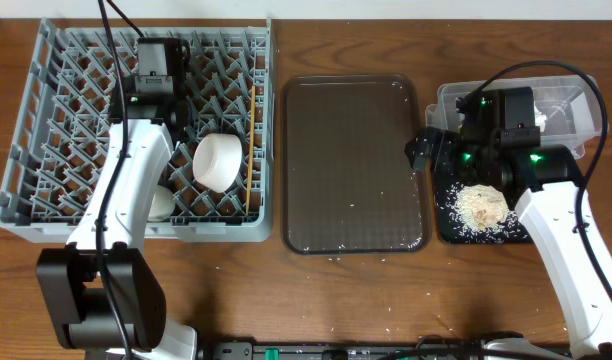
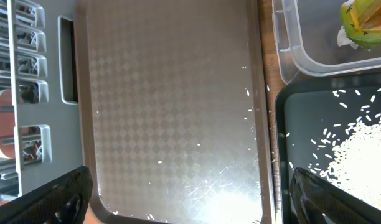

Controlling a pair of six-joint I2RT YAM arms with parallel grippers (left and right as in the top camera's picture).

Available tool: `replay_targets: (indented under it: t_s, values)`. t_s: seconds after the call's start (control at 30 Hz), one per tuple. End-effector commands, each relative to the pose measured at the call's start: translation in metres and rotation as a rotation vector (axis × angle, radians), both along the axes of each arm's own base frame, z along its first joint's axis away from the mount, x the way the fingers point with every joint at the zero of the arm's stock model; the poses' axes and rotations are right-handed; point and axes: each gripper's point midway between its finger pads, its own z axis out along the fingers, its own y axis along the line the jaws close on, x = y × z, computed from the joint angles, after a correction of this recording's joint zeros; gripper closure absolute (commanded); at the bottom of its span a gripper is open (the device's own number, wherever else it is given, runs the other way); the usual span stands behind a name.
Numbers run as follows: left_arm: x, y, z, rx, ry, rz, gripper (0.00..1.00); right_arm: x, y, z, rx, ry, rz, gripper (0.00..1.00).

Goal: Sort waste into correct bins and load items into the dishwasher
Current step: 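Lower the yellow plate upright into the rack slots and release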

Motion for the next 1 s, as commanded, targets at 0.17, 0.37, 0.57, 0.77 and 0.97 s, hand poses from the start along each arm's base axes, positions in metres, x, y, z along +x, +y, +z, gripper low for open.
replay_targets:
  t_s: [0.17,0.37,0.57,0.77,0.97]
  values:
    - [-0.018,0.027,0.063,0.111,-0.144,0.104,0.93,0.001,0.004,0.002,0.0,-0.006,0.002,0.01]
    - [-0.03,0.044,0.067,0.113,-0.142,0.147,0.92,0.001,0.004,0.002,0.0,-0.006,0.002,0.01]
    - [-0.026,0.044,0.013,-0.026,-0.038,0.087,0.92,0.0,0.004,0.002,0.0,-0.005,0.002,0.01]
    - [-0.02,0.035,-0.013,-0.093,0.019,0.047,0.93,0.0,0.004,0.002,0.0,-0.005,0.002,0.01]
    - [-0.018,0.03,-0.028,-0.13,0.046,0.037,0.93,0.0,0.004,0.002,0.0,-0.005,0.002,0.01]
